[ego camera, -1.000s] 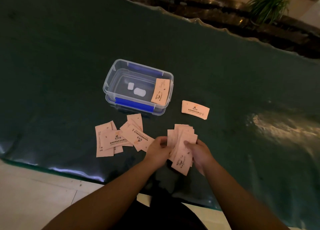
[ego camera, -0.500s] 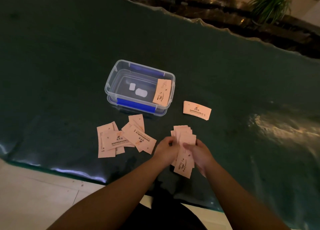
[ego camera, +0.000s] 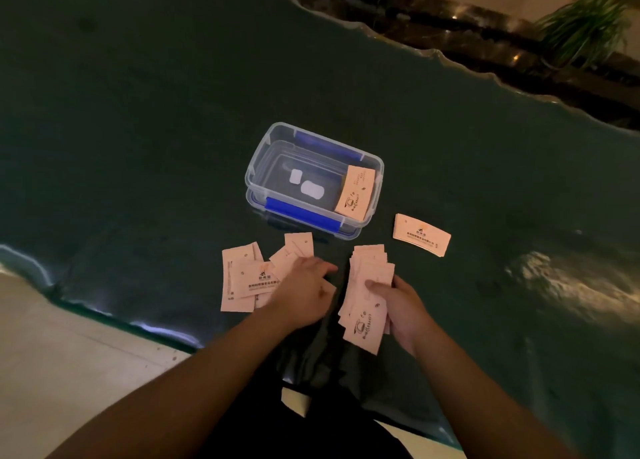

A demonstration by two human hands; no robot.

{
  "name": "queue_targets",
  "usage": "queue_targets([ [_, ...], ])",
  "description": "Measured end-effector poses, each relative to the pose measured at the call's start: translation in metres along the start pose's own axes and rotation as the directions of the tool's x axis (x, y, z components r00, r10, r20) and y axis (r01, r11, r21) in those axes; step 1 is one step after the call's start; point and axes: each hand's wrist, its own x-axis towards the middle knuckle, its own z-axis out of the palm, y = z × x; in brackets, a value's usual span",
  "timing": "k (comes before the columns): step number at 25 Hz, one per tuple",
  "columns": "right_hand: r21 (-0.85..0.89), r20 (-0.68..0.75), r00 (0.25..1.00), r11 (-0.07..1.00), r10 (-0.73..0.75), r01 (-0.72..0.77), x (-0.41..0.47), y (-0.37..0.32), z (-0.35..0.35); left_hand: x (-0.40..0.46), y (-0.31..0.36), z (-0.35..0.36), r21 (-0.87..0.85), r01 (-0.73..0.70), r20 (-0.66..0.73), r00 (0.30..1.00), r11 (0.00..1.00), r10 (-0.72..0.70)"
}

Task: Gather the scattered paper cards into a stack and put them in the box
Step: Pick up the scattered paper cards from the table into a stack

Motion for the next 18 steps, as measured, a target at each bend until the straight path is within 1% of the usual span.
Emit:
queue_targets([
  [1,0.018,0.004,1.0,1.0,0.012,-0.012,0.0,-0.002,0.003,0.003,-0.011,-0.013,0.187,-0.038,0.008,0.999,0.982,0.038],
  [2,0.026,0.009,1.0,1.0,0.017,-0.017,-0.001,-0.004,0.006,0.006,-0.021,-0.024,0.331,-0.059,0.044,0.998,0.942,0.047],
  [3,0.024,0.015,1.0,1.0,0.014,-0.015,0.0,-0.005,0.01,0.01,-0.03,-0.034,0.442,-0.08,0.085,0.995,0.893,0.047],
  [4,0.018,0.02,1.0,1.0,0.011,-0.012,0.0,-0.006,0.015,0.013,-0.037,-0.041,0.518,-0.103,0.11,0.992,0.849,0.053],
  [7,0.02,0.027,1.0,1.0,-0.001,0.0,-0.002,-0.005,0.025,0.02,-0.045,-0.053,0.623,-0.147,0.073,0.989,0.769,0.13],
  [9,0.045,0.029,1.0,0.999,-0.002,0.001,-0.002,-0.004,0.028,0.022,-0.045,-0.056,0.649,-0.132,0.049,0.99,0.749,0.133],
  [10,0.064,0.031,1.0,0.998,0.001,-0.003,-0.002,-0.004,0.029,0.023,-0.044,-0.056,0.636,-0.114,0.05,0.993,0.763,0.108],
  [11,0.088,0.03,1.0,0.996,0.007,-0.009,-0.002,-0.004,0.029,0.022,-0.045,-0.057,0.586,-0.083,0.057,0.997,0.806,0.061],
  [13,0.157,0.022,1.0,0.987,0.022,-0.025,-0.002,-0.004,0.03,0.019,-0.046,-0.058,0.39,0.021,0.093,0.994,0.92,-0.062],
  [14,0.205,0.019,0.999,0.978,0.029,-0.033,-0.002,-0.004,0.03,0.017,-0.048,-0.058,0.292,0.068,0.102,0.99,0.954,-0.102],
  [16,0.304,0.033,0.998,0.951,0.049,-0.057,-0.002,-0.003,0.028,0.014,-0.051,-0.058,0.097,0.134,0.092,0.985,0.986,-0.143],
  [18,0.376,0.059,0.996,0.923,0.063,-0.081,-0.004,-0.002,0.028,0.01,-0.053,-0.055,-0.153,0.202,0.094,0.977,0.967,-0.189],
])
